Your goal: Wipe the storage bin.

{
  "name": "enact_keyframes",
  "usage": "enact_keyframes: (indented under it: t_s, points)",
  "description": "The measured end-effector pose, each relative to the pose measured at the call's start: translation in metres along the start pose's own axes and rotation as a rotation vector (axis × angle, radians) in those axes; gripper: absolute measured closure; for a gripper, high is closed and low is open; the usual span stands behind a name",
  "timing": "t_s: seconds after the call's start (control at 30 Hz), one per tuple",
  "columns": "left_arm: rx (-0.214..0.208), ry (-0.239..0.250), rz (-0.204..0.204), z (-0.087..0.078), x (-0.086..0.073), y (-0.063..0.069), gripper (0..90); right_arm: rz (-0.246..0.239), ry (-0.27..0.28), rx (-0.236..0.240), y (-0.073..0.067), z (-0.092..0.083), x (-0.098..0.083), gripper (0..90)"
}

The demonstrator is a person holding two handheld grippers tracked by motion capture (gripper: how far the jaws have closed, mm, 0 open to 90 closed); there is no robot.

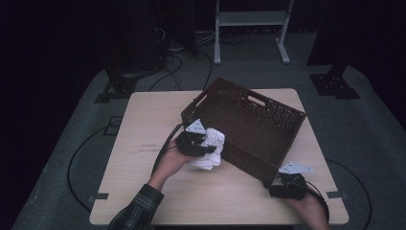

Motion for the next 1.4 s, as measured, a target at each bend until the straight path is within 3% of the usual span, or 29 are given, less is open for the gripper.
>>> enact_keyframes:
  t_s: [0.43,0.77,1.07,1.27,1.4]
  points:
    - [-0.012,-0.046,-0.003,0.018,-0.009,0.001,68.0,-0.001,0.000,0.000,0.000,0.000,0.000,18.9]
    - [-0.026,-0.133,-0.005,0.043,-0.022,0.004,68.0,0.001,0.000,0.000,0.000,0.000,0.000,18.9]
    - [-0.047,-0.182,-0.017,0.059,-0.034,0.005,68.1,0.000,0.000,0.000,0.000,0.000,0.000,18.9]
    - [-0.052,-0.191,-0.015,0.062,-0.035,0.007,68.1,0.000,0.000,0.000,0.000,0.000,0.000,18.9]
    - [-0.056,-0.170,-0.016,0.057,-0.031,0.007,68.1,0.000,0.000,0.000,0.000,0.000,0.000,18.9]
Point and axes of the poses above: each handheld gripper's, and its own axes: z roughly forward along the jaws, x roughly out of its top, y roughly to its right, the point moved 4 cm from there along z, roughly forward along the jaws, and after that the axes turned 5 degrees about z, right-handed, at the moved point
